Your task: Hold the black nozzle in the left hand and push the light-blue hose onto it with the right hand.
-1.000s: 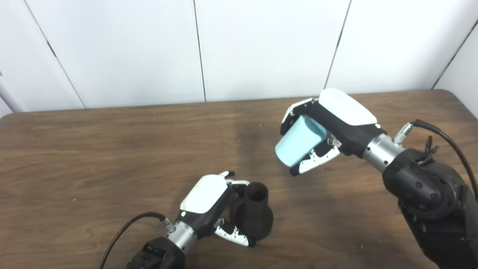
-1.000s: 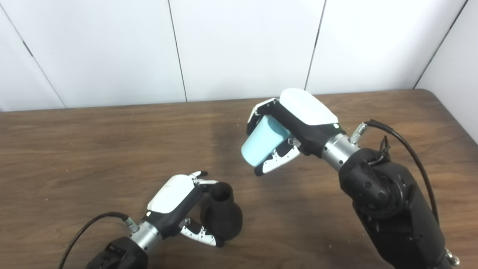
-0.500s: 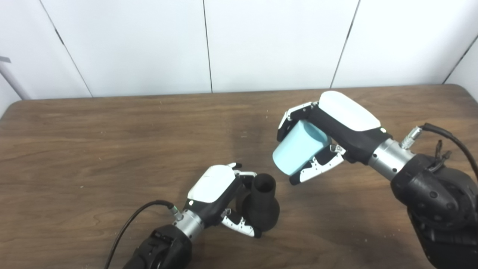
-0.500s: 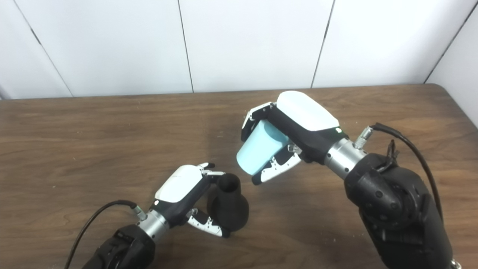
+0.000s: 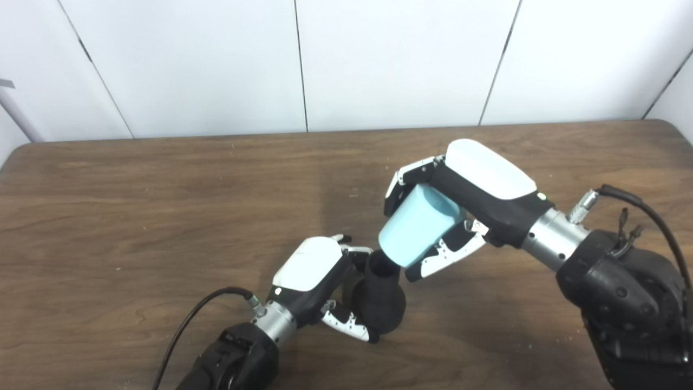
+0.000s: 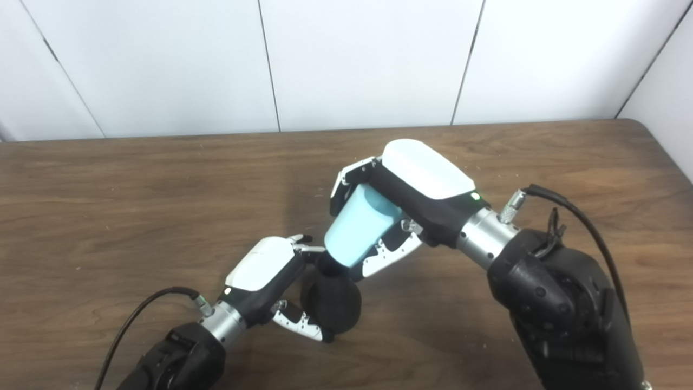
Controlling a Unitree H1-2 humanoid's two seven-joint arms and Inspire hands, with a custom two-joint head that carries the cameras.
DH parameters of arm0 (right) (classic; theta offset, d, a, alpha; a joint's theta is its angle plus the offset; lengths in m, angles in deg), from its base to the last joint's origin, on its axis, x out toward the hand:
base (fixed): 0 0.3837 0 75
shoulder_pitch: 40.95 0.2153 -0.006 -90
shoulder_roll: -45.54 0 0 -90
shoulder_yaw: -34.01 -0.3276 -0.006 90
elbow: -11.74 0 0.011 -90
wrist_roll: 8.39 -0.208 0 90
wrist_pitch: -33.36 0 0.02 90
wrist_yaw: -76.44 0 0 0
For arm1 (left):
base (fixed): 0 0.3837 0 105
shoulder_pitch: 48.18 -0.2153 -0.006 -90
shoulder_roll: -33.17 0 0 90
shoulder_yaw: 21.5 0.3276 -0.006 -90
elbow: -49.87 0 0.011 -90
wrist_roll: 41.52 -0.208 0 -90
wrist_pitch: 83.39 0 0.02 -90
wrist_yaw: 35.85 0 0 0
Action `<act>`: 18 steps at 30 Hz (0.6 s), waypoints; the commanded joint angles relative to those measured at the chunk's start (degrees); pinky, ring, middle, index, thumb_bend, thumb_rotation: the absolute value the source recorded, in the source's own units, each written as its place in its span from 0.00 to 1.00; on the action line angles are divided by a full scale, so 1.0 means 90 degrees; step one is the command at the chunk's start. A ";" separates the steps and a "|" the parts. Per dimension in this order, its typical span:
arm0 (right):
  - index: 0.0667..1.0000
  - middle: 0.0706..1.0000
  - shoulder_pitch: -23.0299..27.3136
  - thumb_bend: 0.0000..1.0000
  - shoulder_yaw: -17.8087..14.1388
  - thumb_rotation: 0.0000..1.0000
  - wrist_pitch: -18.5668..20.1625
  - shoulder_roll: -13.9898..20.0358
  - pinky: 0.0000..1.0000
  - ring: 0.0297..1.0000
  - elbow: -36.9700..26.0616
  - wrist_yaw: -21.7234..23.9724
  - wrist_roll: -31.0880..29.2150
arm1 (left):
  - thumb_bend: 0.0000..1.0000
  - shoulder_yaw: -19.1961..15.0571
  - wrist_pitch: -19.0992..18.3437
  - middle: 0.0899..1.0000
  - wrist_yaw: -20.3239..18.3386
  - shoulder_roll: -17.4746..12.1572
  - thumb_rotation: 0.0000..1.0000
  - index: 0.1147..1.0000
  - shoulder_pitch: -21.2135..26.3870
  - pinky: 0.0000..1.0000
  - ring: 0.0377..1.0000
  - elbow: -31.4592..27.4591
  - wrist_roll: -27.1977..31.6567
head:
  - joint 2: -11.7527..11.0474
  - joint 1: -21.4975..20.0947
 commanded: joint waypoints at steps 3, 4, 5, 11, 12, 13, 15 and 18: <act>0.48 0.46 0.0061 0.50 0.0033 0.00 -0.0187 0.0046 0.32 0.39 -0.0118 -0.0109 0.0116 | 0.52 0.0317 -0.0186 0.44 -0.0744 -0.0133 0.00 0.42 -0.0341 0.90 0.64 0.0344 -0.0131 | 0.0001 -0.0003; 0.47 0.46 0.0063 0.50 0.0054 0.00 -0.0183 0.0049 0.33 0.38 -0.0122 -0.0089 0.0153 | 0.52 0.0316 -0.0186 0.44 -0.0749 -0.0136 0.00 0.42 -0.0340 0.90 0.64 0.0338 -0.0129 | 0.0006 -0.0010; 0.47 0.45 0.0063 0.50 0.0071 0.00 -0.0171 0.0038 0.33 0.38 -0.0126 -0.0072 0.0170 | 0.52 0.0318 -0.0182 0.44 -0.0747 -0.0132 0.00 0.42 -0.0338 0.90 0.63 0.0341 -0.0128 | 0.0006 -0.0010; 0.47 0.46 0.0084 0.50 0.0145 0.00 -0.0193 -0.0018 0.32 0.39 -0.0140 -0.0060 0.0264 | 0.52 0.0331 -0.0176 0.44 -0.0751 -0.0110 0.00 0.42 -0.0327 0.90 0.63 0.0358 -0.0130 | 0.0002 -0.0006; 0.47 0.46 0.0092 0.50 0.0155 0.00 -0.0231 -0.0026 0.31 0.39 -0.0120 -0.0083 0.0288 | 0.52 0.0336 -0.0174 0.44 -0.0752 -0.0107 0.00 0.42 -0.0330 0.90 0.63 0.0353 -0.0131 | 0.0001 0.0001; 0.47 0.46 0.0099 0.50 0.0163 0.00 -0.0260 -0.0038 0.31 0.40 -0.0103 -0.0103 0.0313 | 0.52 0.0339 -0.0169 0.44 -0.0752 -0.0108 0.00 0.42 -0.0334 0.90 0.63 0.0350 -0.0129 | 0.0001 0.0001; 0.47 0.46 0.0101 0.50 0.0175 0.00 -0.0303 -0.0054 0.30 0.40 -0.0083 -0.0111 0.0368 | 0.52 0.0339 -0.0165 0.44 -0.0756 -0.0112 0.00 0.42 -0.0338 0.90 0.63 0.0343 -0.0120 | 0.0001 0.0001; 0.47 0.46 0.0085 0.50 0.0193 0.00 -0.0371 -0.0082 0.30 0.40 -0.0062 -0.0104 0.0455 | 0.52 0.0330 -0.0177 0.43 -0.0779 -0.0124 0.00 0.42 -0.0336 0.90 0.63 0.0331 -0.0102 | 0.0011 0.0004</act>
